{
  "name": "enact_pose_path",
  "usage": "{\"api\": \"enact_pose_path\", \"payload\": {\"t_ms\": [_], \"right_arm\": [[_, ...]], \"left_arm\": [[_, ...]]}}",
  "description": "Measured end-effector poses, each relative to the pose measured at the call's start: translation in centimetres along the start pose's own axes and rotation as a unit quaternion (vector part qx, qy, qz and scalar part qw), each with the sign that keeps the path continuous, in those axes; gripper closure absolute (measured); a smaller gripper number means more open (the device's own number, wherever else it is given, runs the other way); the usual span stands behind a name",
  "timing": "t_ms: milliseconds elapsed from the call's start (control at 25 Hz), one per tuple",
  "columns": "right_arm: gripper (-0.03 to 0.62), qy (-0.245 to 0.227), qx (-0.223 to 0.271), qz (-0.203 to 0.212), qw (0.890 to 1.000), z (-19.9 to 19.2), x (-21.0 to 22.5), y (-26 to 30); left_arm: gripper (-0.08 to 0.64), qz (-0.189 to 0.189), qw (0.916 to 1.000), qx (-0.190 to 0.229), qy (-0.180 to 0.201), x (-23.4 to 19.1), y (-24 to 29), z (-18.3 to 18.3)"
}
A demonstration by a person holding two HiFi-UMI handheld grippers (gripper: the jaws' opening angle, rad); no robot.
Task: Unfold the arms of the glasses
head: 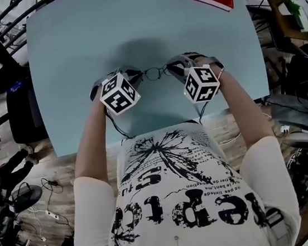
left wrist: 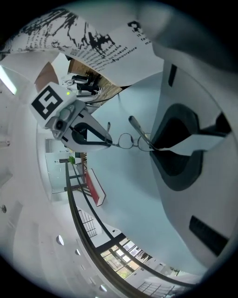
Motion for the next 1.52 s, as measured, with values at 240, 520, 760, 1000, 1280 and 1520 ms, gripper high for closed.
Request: {"api": "enact_pose_path", "payload": {"t_ms": [240, 520, 760, 1000, 1280, 1520], "right_arm": [[0.568, 0.041, 0.015, -0.025, 0.999, -1.6, 0.4, -1.7], [0.56, 0.077, 0.013, -0.044, 0.996, -3.2, 0.6, -2.5], [0.56, 0.09, 0.008, -0.036, 0.995, -4.2, -0.2, -1.6], [0.558, 0.091, 0.003, -0.036, 0.995, -4.4, -0.5, -1.0], [0.554, 0.129, 0.005, -0.035, 0.991, -4.0, -0.3, -0.8], [0.46, 0.163, 0.023, -0.034, 0.986, -4.0, -0.8, -1.3]], "left_arm": [[0.532, 0.003, 0.9999, 0.008, -0.01, 0.2, 0.1, 0.5], [0.532, 0.025, 0.9992, 0.005, -0.032, -0.6, -0.6, -0.3], [0.532, 0.041, 0.9978, -0.003, -0.052, -1.1, -0.4, -0.4], [0.531, 0.051, 0.9965, -0.001, -0.066, -1.3, -0.3, -0.2], [0.522, 0.056, 0.9947, 0.002, -0.087, -1.1, -0.5, 0.1], [0.429, 0.051, 0.9914, 0.038, -0.115, -0.4, -1.2, 0.0]]}}
Point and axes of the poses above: the fingertips, and each gripper's own axes: y forward along the fingers, x to its right, z out of its top, the point moved 3 cm from there along -y, backward along the fingers, and after that the axes turned 6 degrees about -y, right-handed, at the moved point
